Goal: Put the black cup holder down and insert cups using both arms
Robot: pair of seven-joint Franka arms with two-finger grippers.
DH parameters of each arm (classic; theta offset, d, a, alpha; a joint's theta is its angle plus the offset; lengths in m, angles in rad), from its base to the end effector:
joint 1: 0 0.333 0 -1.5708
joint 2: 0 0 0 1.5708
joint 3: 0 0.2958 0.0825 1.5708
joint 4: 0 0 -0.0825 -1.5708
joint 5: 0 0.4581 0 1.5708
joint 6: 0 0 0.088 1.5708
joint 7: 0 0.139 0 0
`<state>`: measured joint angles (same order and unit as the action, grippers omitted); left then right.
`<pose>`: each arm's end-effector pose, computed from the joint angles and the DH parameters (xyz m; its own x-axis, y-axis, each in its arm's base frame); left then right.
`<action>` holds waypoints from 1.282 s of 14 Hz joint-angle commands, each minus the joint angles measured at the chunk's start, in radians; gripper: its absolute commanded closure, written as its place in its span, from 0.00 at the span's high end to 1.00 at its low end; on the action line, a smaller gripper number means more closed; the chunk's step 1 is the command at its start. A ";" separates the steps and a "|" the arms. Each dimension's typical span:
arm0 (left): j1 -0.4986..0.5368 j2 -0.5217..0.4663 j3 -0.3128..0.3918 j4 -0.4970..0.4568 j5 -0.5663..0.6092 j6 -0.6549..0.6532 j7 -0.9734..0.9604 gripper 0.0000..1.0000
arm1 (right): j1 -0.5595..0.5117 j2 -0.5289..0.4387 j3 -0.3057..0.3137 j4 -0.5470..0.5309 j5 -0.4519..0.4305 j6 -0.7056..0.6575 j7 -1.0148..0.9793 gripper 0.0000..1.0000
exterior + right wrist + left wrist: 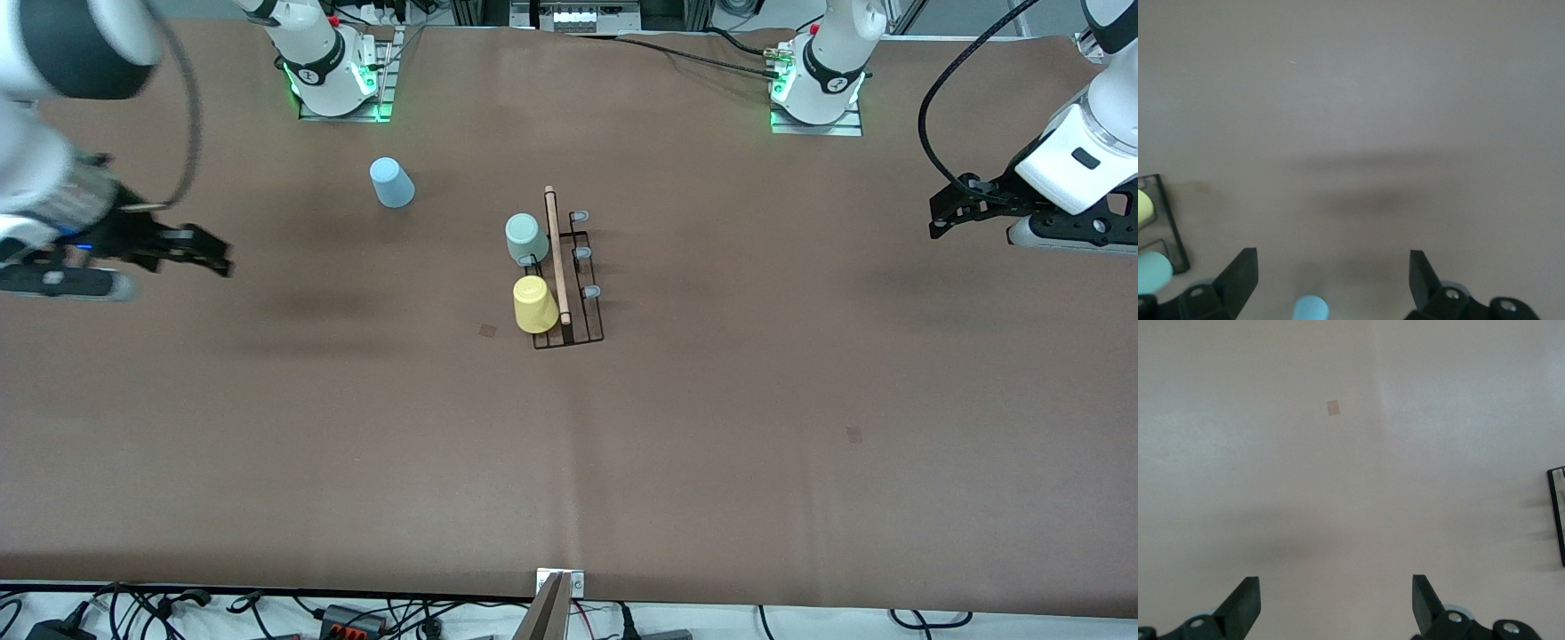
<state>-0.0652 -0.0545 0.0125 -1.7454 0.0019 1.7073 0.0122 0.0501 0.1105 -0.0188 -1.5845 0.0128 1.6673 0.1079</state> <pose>0.6204 -0.0324 0.5223 0.9977 -0.0651 0.0164 -0.0651 -0.9979 -0.0014 0.6631 0.0229 0.5016 0.9966 -0.0777 -0.0287 -0.0780 -0.9969 -0.0076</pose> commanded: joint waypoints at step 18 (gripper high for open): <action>-0.001 0.010 0.006 0.027 -0.005 -0.034 0.014 1.00 | -0.179 -0.037 0.103 0.070 -0.037 -0.090 -0.020 1.00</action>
<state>-0.0651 -0.0546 0.0118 -1.7448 0.0019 1.6966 0.0122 -0.1236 0.0854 0.0705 -1.5071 -0.0177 1.5675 0.0774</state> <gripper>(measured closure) 0.000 0.000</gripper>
